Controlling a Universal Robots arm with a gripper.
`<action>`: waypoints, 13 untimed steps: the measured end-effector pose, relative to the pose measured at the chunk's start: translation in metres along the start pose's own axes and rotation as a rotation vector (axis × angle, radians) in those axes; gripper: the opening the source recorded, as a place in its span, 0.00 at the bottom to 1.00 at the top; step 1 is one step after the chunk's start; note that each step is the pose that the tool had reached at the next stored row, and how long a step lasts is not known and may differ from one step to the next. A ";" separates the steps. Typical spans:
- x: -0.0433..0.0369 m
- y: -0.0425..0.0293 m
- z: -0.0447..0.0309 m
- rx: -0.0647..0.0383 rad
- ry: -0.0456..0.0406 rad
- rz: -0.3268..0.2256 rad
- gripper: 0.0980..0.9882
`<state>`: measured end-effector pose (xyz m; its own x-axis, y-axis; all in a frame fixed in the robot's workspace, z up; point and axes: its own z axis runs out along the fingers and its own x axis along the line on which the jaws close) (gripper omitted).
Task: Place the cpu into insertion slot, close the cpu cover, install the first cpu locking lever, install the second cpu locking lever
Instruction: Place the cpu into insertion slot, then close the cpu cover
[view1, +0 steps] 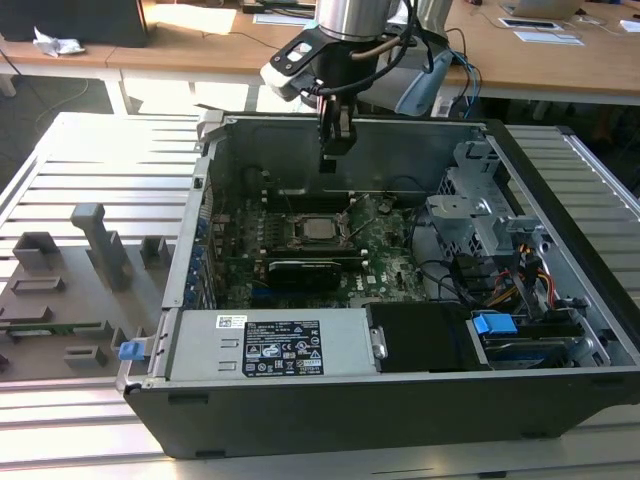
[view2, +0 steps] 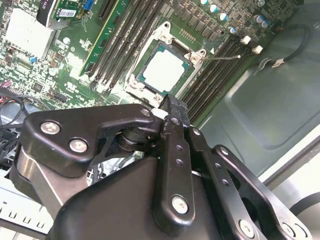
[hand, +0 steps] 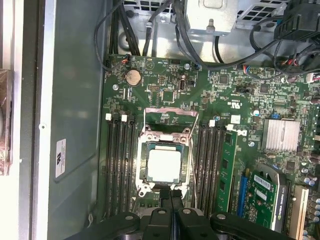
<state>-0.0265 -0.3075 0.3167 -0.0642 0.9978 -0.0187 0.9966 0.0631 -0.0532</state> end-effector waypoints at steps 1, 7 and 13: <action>0.0000 0.0000 0.0000 0.000 0.0000 0.000 0.01; 0.0000 0.0000 0.0000 0.000 -0.0002 0.000 0.01; -0.0005 0.0070 -0.0004 0.000 -0.0042 0.000 0.01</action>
<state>-0.0195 -0.3075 0.3167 -0.0641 0.9977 -0.0229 0.9966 0.0628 -0.0535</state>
